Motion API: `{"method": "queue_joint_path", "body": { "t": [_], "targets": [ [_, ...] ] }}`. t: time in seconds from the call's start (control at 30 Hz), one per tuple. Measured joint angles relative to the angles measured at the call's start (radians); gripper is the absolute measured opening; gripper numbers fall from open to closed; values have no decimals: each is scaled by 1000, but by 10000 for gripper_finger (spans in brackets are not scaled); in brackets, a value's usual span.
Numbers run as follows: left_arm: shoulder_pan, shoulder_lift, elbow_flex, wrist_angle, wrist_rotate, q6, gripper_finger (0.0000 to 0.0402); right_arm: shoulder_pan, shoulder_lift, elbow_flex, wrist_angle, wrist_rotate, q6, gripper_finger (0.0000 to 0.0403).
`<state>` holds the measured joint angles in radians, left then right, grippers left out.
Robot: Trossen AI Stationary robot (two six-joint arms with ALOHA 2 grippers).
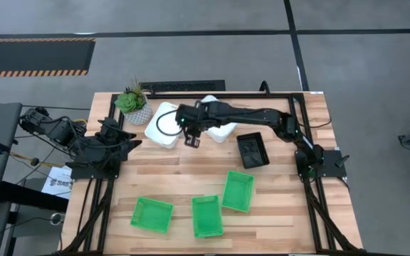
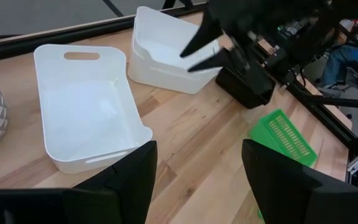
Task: Stack baskets by color
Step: Stack the left white bin on the white bin
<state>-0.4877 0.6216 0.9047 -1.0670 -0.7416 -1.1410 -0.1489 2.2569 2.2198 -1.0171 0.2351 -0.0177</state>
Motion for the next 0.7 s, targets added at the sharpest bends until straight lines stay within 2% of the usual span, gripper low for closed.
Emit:
{"method": "queue_joint_path", "body": {
  "t": [0.23, 0.33, 0.57, 0.7],
  "targets": [
    [0, 0, 0, -1, 0, 8, 224, 42, 57, -2, 80, -120, -227, 169],
    [0, 0, 0, -1, 2, 9, 224, 56, 93, -1, 168, -182, -299, 188],
    [0, 0, 0, -12, 13, 11, 224, 70, 144, 1, 379, -187, -402, 220],
    [0, 0, 0, -24, 23, 7, 224, 57, 156, -3, 391, -187, -402, 220]
  ]
}}
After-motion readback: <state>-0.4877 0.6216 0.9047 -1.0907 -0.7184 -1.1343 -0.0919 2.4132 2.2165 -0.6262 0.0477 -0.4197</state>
